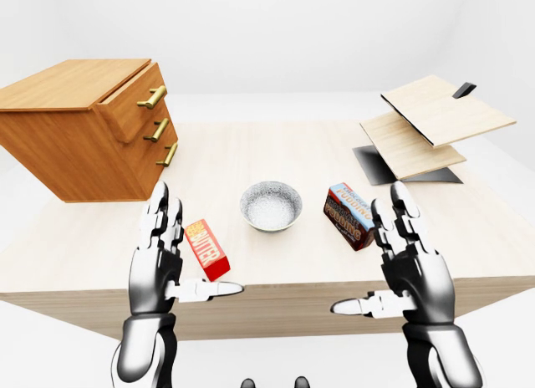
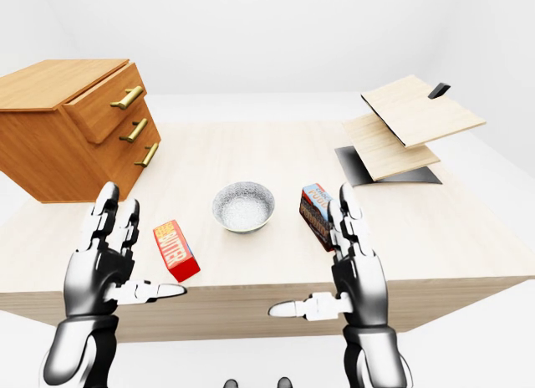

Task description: Close the top drawer of the cabinet and put the bowl on top of it.

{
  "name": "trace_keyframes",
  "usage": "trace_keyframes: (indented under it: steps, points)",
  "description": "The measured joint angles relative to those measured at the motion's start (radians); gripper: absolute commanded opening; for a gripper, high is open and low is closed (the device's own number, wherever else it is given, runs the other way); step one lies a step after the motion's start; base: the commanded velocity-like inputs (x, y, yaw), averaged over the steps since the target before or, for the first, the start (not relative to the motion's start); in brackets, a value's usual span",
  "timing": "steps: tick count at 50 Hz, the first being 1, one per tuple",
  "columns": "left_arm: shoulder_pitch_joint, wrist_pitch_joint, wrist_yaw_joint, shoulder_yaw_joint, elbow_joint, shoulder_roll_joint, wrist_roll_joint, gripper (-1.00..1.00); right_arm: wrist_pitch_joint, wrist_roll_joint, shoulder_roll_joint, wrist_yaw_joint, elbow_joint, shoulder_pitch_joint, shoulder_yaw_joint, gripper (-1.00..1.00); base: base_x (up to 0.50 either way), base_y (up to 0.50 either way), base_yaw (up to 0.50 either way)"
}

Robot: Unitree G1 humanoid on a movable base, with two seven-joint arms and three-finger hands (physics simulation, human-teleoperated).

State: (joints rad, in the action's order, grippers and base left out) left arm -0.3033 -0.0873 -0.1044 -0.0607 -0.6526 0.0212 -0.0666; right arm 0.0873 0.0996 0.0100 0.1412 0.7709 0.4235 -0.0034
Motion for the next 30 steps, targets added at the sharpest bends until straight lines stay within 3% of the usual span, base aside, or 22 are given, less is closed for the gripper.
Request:
trace_keyframes:
  steps: [14,30]
  points:
    - [-0.018,0.0,-0.003,0.01,-0.016,0.0,0.006,1.0,0.0,0.018,0.004,0.011,0.026,0.015,-0.008,1.0,0.11,0.0,0.0]
    - [-0.026,0.0,-0.003,0.016,-0.023,-0.001,0.007,1.0,0.0,0.032,0.011,0.022,0.038,0.018,-0.018,1.0,0.27,0.0,0.0]
